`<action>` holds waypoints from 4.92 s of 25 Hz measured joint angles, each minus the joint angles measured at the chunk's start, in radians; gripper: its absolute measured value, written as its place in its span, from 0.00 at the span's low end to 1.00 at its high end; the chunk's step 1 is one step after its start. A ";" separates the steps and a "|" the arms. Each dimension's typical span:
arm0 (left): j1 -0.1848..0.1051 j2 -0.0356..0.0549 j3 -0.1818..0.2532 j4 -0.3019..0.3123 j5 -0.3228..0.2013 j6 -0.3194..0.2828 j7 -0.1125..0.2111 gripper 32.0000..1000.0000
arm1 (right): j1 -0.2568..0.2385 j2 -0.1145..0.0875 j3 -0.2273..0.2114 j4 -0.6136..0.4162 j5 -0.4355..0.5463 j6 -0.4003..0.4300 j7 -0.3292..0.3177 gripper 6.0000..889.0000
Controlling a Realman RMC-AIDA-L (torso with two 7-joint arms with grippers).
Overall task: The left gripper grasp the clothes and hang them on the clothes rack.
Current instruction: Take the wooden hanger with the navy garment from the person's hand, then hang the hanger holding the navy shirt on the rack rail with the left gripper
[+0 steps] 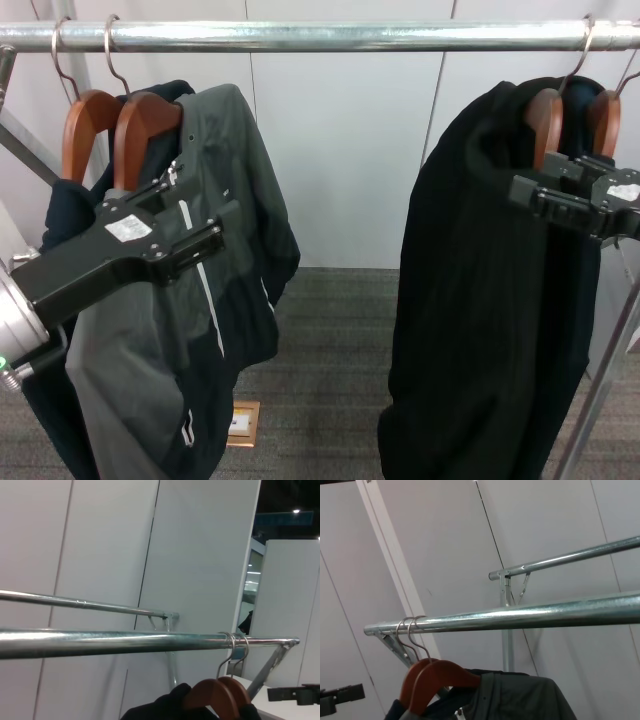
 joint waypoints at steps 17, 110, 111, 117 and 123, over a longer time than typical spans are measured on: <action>0.000 -0.0009 -0.011 -0.005 -0.001 0.005 0.007 0.70 | 0.004 0.001 -0.002 -0.003 -0.002 0.004 0.008 0.92; -0.129 -0.0109 0.080 -0.032 0.376 -0.096 -0.185 0.14 | 0.060 -0.004 -0.029 -0.004 -0.001 0.059 0.026 0.92; -0.127 -0.0108 0.081 -0.030 0.366 -0.095 -0.185 0.14 | 0.059 -0.004 -0.029 -0.004 0.000 0.059 0.026 0.92; -0.117 -0.0101 0.075 0.009 0.274 -0.122 -0.191 0.15 | 0.057 -0.004 -0.028 -0.004 0.001 0.054 0.026 0.92; -0.127 -0.0127 0.088 0.036 0.161 -0.365 -0.176 0.16 | 0.058 -0.004 -0.030 -0.004 0.003 0.057 0.026 0.92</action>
